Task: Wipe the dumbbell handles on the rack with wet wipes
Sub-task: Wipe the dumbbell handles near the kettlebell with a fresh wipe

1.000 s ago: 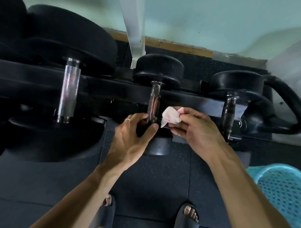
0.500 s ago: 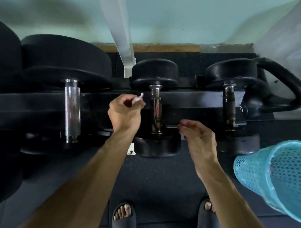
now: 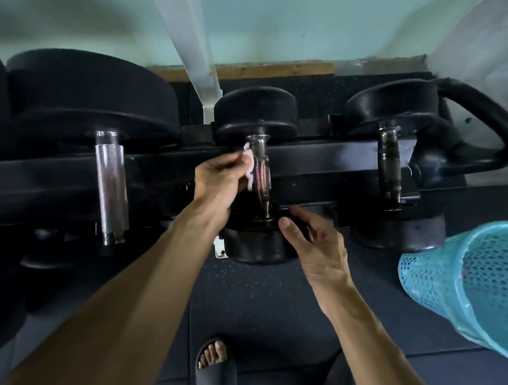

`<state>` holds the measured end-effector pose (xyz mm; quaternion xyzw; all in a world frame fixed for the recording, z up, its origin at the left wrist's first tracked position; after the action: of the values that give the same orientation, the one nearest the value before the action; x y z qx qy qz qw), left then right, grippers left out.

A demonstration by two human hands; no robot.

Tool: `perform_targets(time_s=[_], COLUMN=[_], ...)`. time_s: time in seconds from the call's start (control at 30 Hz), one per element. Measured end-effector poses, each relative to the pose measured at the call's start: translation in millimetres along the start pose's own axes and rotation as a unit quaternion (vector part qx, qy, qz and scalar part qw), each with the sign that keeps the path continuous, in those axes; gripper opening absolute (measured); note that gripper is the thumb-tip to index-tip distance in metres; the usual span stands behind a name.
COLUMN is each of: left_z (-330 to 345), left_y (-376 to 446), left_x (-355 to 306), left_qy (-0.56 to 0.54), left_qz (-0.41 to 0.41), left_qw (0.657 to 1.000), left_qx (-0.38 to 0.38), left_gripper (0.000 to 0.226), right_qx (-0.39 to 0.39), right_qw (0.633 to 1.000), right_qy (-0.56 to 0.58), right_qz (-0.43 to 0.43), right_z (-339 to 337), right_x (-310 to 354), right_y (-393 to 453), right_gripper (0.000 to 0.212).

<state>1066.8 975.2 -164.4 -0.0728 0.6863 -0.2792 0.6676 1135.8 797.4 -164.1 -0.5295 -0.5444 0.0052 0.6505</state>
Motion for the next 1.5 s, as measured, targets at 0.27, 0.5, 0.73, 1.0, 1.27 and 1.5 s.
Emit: perform_targets(time_s=[0.27,0.5,0.73,1.0,1.27,1.5], left_z=[-8,3,-15,-10,4,-16], left_y=[-11,20,-14,-3,7,-26], left_x=[13,-7,6,0,-7,6], left_qy=[0.013,0.021,0.095,0.045,-0.030,0.121], left_qz=[-0.094,-0.016,-0.046,-0.047,-0.029,-0.032], left_qw=[0.995,1.000,0.994,0.997,0.998,0.990], left_qx=[0.034,-0.002,0.037,0.029,-0.040,0.068], left_gripper=[0.009,0.024,0.019,0.025,0.026,0.024], right_qx=[-0.001,0.001,-0.006,-0.004,-0.003,-0.003], right_qw=[1.000,1.000,0.999,0.999,0.999,0.999], right_qy=[0.000,-0.013,0.012,-0.009,-0.016,-0.014], right_qz=[-0.027,-0.020,-0.042,-0.035,-0.028,-0.038], right_z=[6,6,9,8,7,8], right_x=[-5,-5,-9,-4,-3,-2], right_y=[-2,-1,-1,-4,-5,-7], right_gripper=[0.048,0.050,0.067,0.053,0.048,0.045])
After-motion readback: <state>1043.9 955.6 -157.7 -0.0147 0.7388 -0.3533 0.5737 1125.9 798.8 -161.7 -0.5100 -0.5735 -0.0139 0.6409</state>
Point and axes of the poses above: each hand's wrist, its own y-axis towards the middle knuckle, its own z-axis out of the palm, x = y × z, the point moved 4 cm from there along y, towards the middle knuckle, and after that the axes turned 11 degrees about z, right-handed, at the moved point
